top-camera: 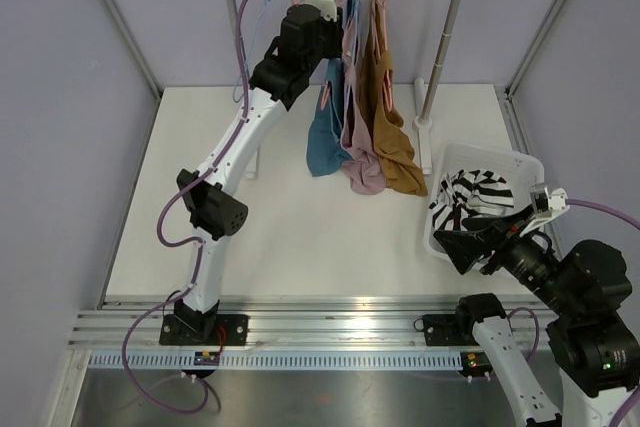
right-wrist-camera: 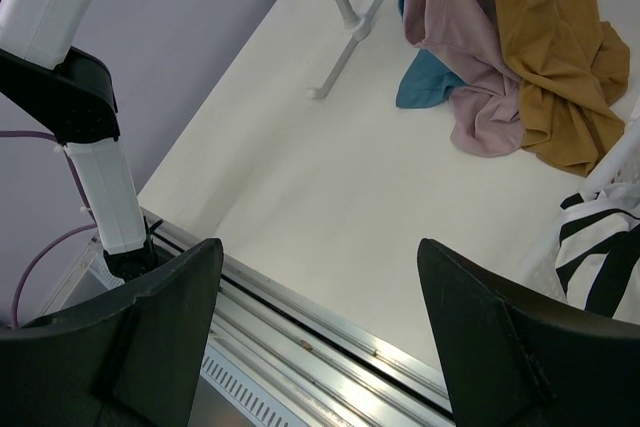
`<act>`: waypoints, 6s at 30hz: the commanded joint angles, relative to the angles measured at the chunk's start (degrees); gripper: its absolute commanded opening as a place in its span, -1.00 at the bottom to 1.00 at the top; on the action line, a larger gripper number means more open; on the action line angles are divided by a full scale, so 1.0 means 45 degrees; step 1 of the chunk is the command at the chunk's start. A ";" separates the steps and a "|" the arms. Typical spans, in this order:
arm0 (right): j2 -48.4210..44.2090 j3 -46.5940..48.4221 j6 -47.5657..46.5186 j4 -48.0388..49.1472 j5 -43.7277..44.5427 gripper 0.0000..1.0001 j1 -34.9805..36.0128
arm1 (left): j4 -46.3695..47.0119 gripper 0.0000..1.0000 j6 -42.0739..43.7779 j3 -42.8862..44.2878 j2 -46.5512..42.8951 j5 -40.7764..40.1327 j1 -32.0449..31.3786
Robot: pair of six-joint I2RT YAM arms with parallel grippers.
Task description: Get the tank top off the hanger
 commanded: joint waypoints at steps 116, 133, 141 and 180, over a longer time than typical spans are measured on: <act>0.6720 -0.1973 0.2335 1.1087 -0.3529 -1.00 0.8451 | 1.0180 -1.00 -0.4895 -2.0642 -1.9942 0.7576 -0.0592; 0.5370 -0.3317 0.0498 0.6396 0.0703 -0.95 0.8626 | 0.6506 -1.00 -0.2860 -1.9568 -1.9176 0.1644 -0.1256; 0.5080 -0.3436 -0.0262 0.5386 0.2616 0.99 0.8607 | 0.2481 -1.00 -0.3310 -1.6506 -1.6464 0.0588 -0.1256; 0.3475 -0.6247 0.0829 0.7510 0.3398 0.99 0.8607 | 0.1092 -0.84 -0.3818 -0.1482 -0.2105 0.3008 0.1811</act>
